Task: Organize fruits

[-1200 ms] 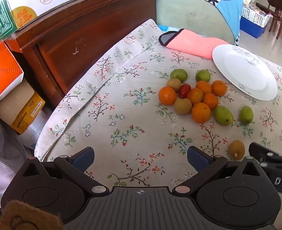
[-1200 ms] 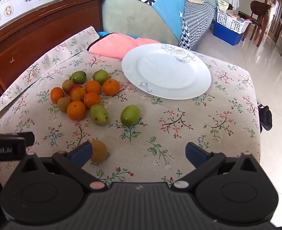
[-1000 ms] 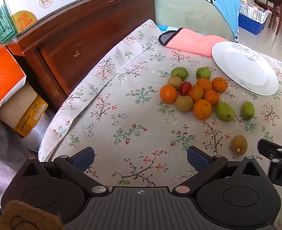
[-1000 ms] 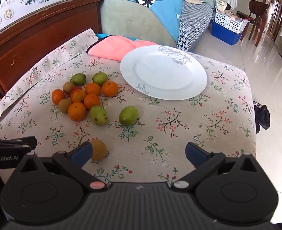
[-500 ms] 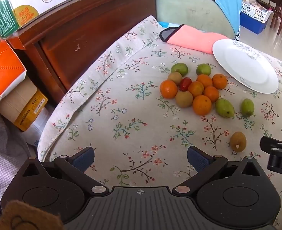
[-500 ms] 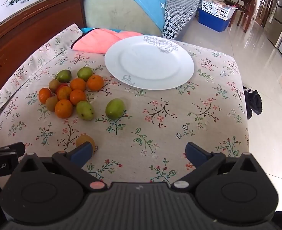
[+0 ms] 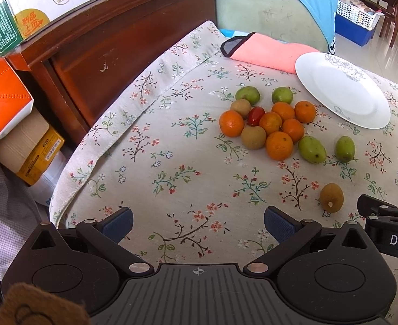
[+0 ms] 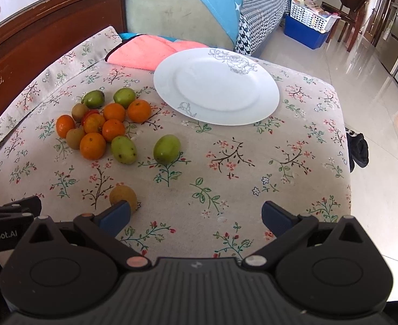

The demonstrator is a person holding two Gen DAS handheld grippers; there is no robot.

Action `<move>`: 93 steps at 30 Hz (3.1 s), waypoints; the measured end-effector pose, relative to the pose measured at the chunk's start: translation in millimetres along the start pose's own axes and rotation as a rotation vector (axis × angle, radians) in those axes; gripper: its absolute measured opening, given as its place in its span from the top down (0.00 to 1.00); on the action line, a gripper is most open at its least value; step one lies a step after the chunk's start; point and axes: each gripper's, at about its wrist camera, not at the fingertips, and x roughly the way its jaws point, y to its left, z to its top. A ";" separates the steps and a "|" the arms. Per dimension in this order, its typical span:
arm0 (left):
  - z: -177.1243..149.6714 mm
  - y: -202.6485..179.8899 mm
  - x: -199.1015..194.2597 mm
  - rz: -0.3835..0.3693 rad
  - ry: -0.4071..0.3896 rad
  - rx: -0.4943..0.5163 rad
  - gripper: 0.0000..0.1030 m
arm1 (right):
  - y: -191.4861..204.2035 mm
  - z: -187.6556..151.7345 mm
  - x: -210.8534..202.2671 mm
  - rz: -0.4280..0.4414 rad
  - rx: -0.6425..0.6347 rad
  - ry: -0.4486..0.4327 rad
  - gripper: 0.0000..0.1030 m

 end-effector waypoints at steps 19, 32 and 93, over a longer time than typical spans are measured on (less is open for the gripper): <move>-1.9 -2.9 1.3 0.009 -0.002 -0.002 0.00 | 5.7 -0.6 2.0 0.010 -0.018 0.004 0.01; -2.3 -2.5 1.5 0.012 -0.004 -0.002 0.00 | 6.4 -0.6 1.9 0.008 -0.018 0.003 0.01; -15.3 -15.6 2.8 -0.187 -0.011 0.007 0.00 | -72.1 -18.9 -6.6 0.187 0.125 -0.018 0.02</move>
